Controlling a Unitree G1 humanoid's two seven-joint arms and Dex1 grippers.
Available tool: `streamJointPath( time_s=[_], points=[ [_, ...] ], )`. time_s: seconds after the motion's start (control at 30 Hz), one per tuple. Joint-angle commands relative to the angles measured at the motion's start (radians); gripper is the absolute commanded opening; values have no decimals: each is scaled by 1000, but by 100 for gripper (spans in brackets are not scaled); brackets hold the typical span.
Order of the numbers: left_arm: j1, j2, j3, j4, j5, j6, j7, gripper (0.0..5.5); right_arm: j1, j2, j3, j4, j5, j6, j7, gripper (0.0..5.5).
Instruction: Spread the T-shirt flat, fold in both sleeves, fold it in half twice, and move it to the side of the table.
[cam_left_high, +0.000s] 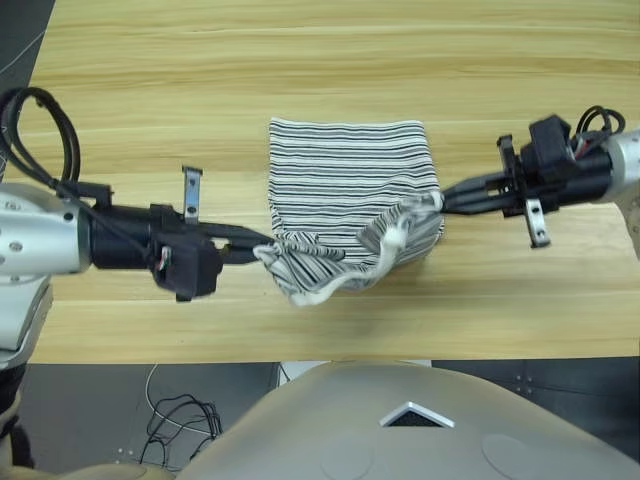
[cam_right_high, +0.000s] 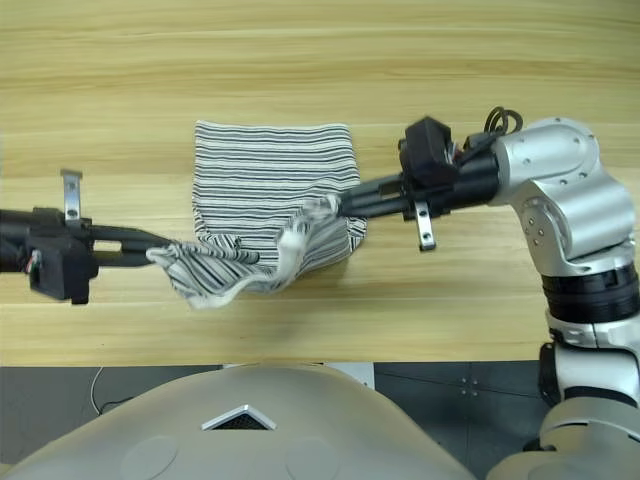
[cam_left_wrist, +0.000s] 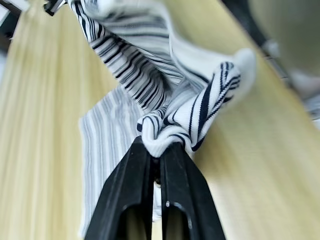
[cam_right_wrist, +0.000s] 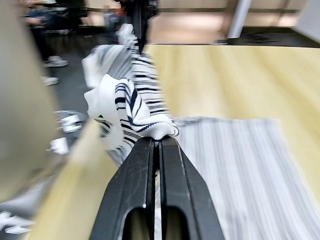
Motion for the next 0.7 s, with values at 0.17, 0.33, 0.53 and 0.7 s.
streamJointPath(
  time_s=[0.17,0.33,0.53,0.7],
  points=[
    [-369,-159,-175,327,156,37,22,11,-58,97,-22,248,-153,-163,-51,10],
    [-515,-286,-275,590,270,7,29,11,-95,131,-23,384,-228,-226,-67,10],
    [-597,-401,-344,906,396,-97,61,11,-151,186,-27,520,-293,-269,-114,10],
    [-691,-486,-374,1165,481,-168,111,11,-214,244,-14,664,-365,-324,-167,10]
  ],
)
